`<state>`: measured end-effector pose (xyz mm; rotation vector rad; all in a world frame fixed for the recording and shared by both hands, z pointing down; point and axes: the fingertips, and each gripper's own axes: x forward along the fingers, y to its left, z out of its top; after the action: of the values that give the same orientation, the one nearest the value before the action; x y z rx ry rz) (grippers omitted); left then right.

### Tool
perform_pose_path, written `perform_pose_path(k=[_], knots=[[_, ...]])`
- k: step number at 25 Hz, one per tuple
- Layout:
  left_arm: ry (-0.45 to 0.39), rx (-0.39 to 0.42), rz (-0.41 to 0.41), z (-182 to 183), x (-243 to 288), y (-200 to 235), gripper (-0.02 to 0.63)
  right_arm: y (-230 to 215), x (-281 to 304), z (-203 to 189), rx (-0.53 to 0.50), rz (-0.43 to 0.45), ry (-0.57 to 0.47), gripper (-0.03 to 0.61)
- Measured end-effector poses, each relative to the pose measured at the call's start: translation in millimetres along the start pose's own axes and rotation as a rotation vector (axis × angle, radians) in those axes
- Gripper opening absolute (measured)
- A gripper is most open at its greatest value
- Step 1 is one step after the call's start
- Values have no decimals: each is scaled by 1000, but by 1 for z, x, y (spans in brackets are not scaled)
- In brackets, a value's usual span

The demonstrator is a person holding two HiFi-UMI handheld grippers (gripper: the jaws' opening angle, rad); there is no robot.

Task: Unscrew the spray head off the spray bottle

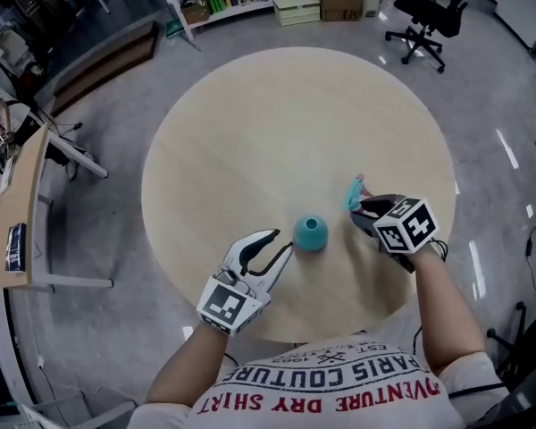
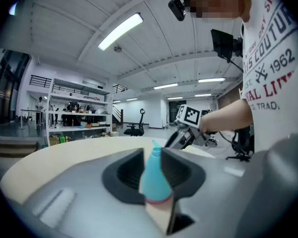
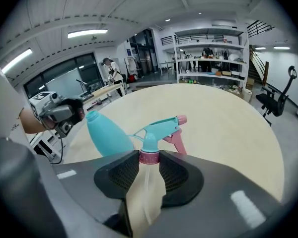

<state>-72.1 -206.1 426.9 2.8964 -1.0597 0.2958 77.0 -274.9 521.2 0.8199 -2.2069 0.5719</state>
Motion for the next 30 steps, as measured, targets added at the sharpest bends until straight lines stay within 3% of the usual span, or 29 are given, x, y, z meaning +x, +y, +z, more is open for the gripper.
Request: perform_pose_path(k=[1,2,8,17,18,21,25,27,29,30], knots=[[13,-14,-6,-5,-1,-2,19,-1,8,-4,2,-4,19,129],[25,-32,-21,-8,-1,-5,2,-2,16,-8,1,-6,39,129],[56,-75,-114,-14,-1,-25,0,-5,45,-24,-10,-30,125,129],[43,-130,-135,-17,-2,-28,0,-9,54,-29,-52,-80,129,133],[42,-139,-140,-17,-4,-28,0,-8,54,-28,-45,-81,119,137],[44,-177,-148,-14,-9,-27,0,-4,48,-19,5,-77,51,258],[47,-225,-158,-4,-17,-31,2,6,9,-5,73,-79,-84,272],[63,-239,-172,6,-24,-38,1,33,-25,6,63,-35,-180,199],[95,-241,-210,15,-34,-52,1,73,-69,21,12,13,-318,2],[98,-235,-241,21,-40,-61,0,95,-91,27,-18,46,-377,2]])
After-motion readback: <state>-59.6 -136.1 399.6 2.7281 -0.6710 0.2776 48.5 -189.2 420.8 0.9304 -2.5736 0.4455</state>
